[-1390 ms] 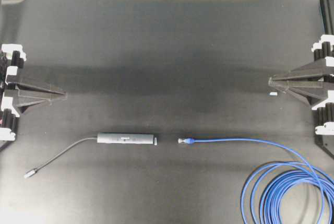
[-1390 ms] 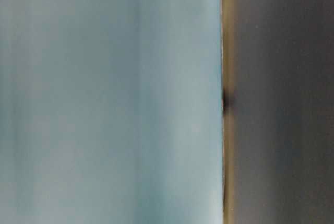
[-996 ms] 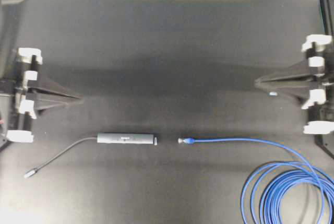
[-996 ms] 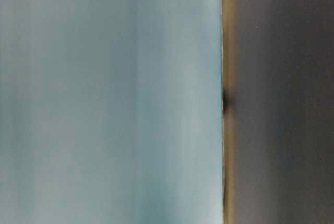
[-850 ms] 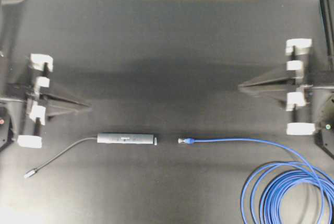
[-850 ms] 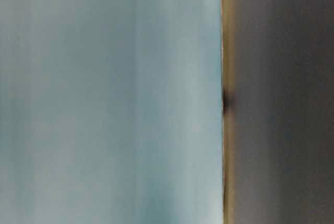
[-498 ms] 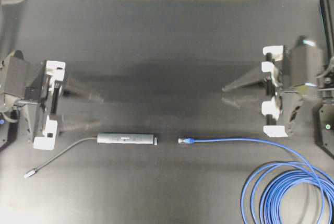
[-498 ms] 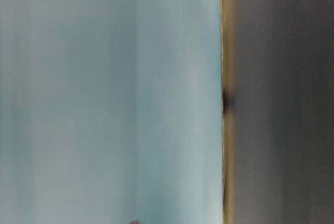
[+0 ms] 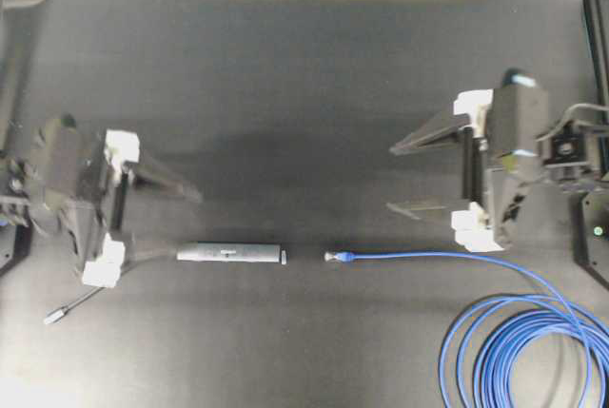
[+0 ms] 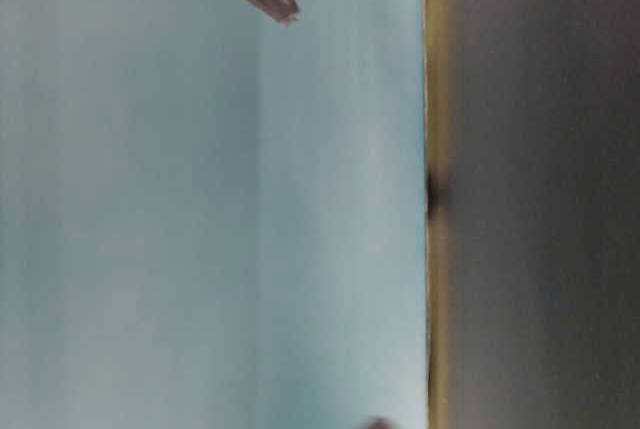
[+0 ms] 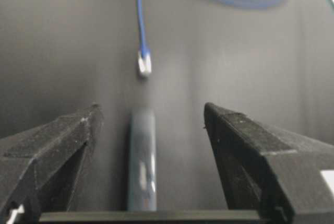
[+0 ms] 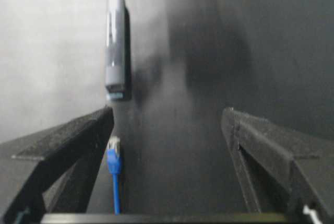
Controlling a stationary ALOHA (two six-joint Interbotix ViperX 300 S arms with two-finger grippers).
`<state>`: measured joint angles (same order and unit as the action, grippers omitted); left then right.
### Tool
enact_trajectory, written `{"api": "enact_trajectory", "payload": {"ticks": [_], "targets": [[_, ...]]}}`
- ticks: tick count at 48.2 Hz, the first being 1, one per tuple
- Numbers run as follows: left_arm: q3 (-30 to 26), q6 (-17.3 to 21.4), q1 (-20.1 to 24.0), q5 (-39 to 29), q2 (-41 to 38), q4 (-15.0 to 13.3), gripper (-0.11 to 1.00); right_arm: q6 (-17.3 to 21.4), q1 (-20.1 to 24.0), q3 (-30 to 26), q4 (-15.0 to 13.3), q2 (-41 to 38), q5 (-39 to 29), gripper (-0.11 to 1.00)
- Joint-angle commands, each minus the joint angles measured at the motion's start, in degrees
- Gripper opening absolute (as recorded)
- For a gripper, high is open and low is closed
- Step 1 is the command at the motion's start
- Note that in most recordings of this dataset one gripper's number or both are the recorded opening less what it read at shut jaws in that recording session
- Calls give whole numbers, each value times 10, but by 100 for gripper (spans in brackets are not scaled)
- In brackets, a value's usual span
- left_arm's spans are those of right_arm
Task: Insert the LAN cable into the hub.
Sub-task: 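Move the left gripper down over the grey Anker hub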
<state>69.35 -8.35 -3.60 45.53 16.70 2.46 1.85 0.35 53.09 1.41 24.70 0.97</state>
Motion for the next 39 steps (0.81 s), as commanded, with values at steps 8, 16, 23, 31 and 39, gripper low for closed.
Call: {"api": "enact_trajectory", "payload": {"ticks": [8, 16, 23, 31, 39], "targets": [[-19, -16, -20, 94, -122, 2, 75, 4, 4, -13, 2, -26, 26, 81], [-43, -25, -20, 127, -200, 2, 75, 5, 4, -12, 4, -27, 28, 81], [-65, -25, -21, 132, -245, 1, 75, 5, 7, -13, 10, -27, 28, 81], [-80, -25, -19, 129, -275, 1, 75, 5, 11, -13, 11, -27, 28, 81], [-79, -25, -15, 129, -282, 2, 75, 5, 11, -13, 12, -26, 28, 81]]}}
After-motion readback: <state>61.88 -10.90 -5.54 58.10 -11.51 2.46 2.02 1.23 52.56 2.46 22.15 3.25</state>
